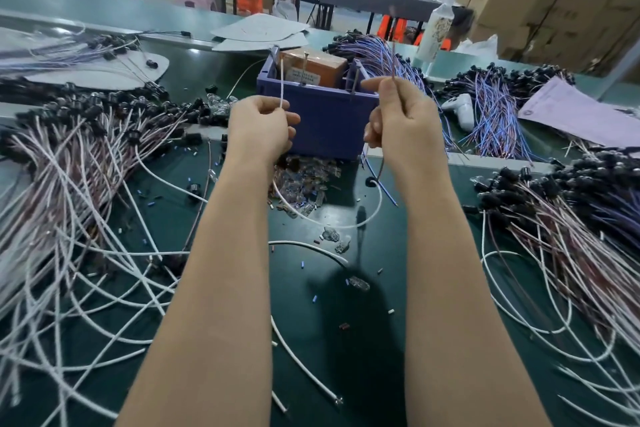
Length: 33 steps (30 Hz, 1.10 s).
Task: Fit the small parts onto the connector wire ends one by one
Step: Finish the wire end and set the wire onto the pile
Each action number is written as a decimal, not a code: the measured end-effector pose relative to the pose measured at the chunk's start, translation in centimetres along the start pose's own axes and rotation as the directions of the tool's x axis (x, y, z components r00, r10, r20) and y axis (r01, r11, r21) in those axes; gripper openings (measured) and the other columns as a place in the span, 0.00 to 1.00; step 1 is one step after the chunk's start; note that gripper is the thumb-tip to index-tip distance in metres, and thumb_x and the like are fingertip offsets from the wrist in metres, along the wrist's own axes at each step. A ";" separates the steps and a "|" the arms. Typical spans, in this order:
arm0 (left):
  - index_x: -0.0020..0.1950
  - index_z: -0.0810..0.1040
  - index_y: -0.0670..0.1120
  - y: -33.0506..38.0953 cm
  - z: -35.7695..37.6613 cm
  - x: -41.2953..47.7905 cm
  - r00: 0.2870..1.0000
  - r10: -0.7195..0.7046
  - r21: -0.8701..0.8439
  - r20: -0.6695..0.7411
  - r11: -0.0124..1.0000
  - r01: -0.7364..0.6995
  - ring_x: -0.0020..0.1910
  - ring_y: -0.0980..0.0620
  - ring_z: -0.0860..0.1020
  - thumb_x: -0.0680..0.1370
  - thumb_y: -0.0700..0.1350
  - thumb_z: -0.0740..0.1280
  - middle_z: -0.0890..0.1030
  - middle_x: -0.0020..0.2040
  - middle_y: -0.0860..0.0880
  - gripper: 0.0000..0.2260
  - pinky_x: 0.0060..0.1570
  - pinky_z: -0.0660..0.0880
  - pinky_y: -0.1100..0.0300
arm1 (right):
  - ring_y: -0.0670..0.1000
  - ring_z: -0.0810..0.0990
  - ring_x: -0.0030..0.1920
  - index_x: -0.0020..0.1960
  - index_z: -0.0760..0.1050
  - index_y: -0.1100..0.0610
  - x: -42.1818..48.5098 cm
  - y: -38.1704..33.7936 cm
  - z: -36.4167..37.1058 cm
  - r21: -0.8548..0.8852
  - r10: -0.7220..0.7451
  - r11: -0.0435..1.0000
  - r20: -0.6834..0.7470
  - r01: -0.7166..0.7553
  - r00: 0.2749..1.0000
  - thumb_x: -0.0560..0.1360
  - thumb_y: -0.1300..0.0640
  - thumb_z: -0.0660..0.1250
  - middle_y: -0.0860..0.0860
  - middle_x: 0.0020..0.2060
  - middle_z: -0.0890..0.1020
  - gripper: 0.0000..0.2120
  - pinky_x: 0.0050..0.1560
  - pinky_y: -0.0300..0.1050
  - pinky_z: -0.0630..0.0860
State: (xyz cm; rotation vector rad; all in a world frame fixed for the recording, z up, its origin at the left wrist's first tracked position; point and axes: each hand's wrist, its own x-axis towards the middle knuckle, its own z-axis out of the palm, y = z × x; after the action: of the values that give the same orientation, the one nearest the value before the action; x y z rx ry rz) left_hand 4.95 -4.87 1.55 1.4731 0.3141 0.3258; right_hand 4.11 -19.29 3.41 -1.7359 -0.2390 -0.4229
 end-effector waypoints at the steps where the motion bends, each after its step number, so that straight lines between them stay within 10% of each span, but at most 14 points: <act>1: 0.48 0.74 0.46 0.1 -0.2 0.0 1.000 0.023 0.022 -0.007 1.000 -0.023 0.20 0.62 0.70 0.80 0.36 0.57 0.78 0.34 0.50 0.08 0.23 0.69 0.70 | 0.44 0.75 0.28 0.52 0.74 0.56 0.1 -0.3 0.1 0.024 0.000 1.000 0.021 -0.001 1.000 0.83 0.58 0.53 0.46 0.27 0.73 0.11 0.33 0.37 0.75; 4: 0.53 0.76 0.48 0.5 -1.0 0.1 0.989 0.141 0.194 -0.039 0.972 -0.131 0.24 0.61 0.71 0.81 0.40 0.59 0.78 0.34 0.51 0.08 0.28 0.68 0.65 | 0.44 0.73 0.28 0.51 0.76 0.57 0.3 -0.8 0.3 0.369 0.085 0.922 0.094 -0.114 0.992 0.83 0.58 0.55 0.47 0.27 0.72 0.11 0.30 0.36 0.73; 10: 0.45 0.77 0.45 3.1 -1.6 -0.6 0.983 0.173 -0.001 0.057 0.985 -0.173 0.19 0.61 0.64 0.80 0.39 0.61 0.78 0.33 0.51 0.07 0.19 0.60 0.69 | 0.43 0.57 0.18 0.38 0.78 0.62 -0.3 1.5 1.5 0.876 0.220 0.315 0.307 -0.366 0.926 0.82 0.44 0.49 0.46 0.18 0.58 0.29 0.17 0.34 0.55; 14: 0.42 0.74 0.43 2.1 -1.0 -0.8 0.985 0.044 0.074 0.168 0.996 -0.057 0.20 0.59 0.64 0.80 0.37 0.60 0.77 0.33 0.49 0.09 0.17 0.57 0.69 | 0.43 0.70 0.22 0.45 0.75 0.61 -0.7 4.1 1.9 0.704 0.487 0.541 0.184 -0.460 0.854 0.84 0.54 0.52 0.46 0.18 0.66 0.17 0.23 0.32 0.68; 21: 0.39 0.71 0.47 -0.4 -0.1 0.1 0.999 0.024 0.155 0.036 0.988 -0.030 0.23 0.57 0.67 0.80 0.39 0.59 0.79 0.30 0.50 0.10 0.21 0.61 0.69 | 0.43 0.71 0.27 0.56 0.69 0.56 -0.2 4.1 2.1 0.303 0.348 0.909 -0.177 -0.286 0.920 0.81 0.65 0.51 0.51 0.34 0.72 0.10 0.26 0.33 0.70; 26: 0.40 0.73 0.48 -0.7 0.2 0.4 0.999 0.032 0.185 0.035 0.982 -0.037 0.22 0.59 0.68 0.79 0.40 0.60 0.80 0.26 0.53 0.08 0.25 0.63 0.66 | 0.40 0.71 0.23 0.68 0.67 0.54 -0.3 4.0 2.7 0.207 0.247 0.956 -0.183 -0.208 0.952 0.82 0.65 0.52 0.52 0.36 0.73 0.17 0.26 0.34 0.71; 33: 0.42 0.73 0.46 -0.6 0.5 0.5 0.994 0.070 0.187 0.089 0.979 -0.086 0.19 0.59 0.65 0.79 0.40 0.60 0.80 0.25 0.53 0.06 0.20 0.61 0.71 | 0.44 0.75 0.22 0.50 0.66 0.57 0.5 3.7 3.3 0.242 0.227 0.956 -0.235 -0.169 0.945 0.80 0.65 0.56 0.54 0.37 0.79 0.04 0.27 0.37 0.72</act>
State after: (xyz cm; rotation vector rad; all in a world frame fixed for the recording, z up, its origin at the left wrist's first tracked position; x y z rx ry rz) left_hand 5.57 -5.14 1.00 1.6865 0.2262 0.3032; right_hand 6.50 -16.84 -0.29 -1.4533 0.0789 -0.4533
